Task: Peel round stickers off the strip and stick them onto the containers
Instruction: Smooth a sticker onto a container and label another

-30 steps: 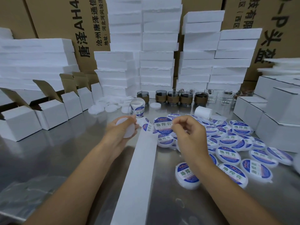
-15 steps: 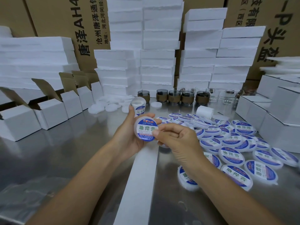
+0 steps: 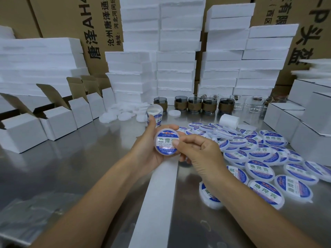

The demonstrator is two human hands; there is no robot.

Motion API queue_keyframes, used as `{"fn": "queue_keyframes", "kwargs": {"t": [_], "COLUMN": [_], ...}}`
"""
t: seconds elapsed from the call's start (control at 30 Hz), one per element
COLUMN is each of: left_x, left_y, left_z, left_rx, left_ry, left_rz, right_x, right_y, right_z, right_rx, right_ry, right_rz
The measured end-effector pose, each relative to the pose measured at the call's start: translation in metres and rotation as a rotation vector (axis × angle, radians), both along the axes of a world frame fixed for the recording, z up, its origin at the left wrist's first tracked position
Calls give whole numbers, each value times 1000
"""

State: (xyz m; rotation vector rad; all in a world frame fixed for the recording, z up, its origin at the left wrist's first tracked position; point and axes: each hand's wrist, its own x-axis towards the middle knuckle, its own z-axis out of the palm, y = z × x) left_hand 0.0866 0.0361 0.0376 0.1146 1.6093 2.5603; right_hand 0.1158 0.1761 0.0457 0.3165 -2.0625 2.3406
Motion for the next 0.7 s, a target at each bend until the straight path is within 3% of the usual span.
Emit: {"fn": "queue_keyframes", "kwargs": {"t": [0.7], "left_x": [3], "left_y": [5], "left_z": [0], "left_rx": [-26], "left_ry": [-13], "left_rz": [0], "right_x": [-3], "right_y": [-1], "right_z": [-4], "right_rx": [18], "right_ry": [-83], "right_rz": [-35]}}
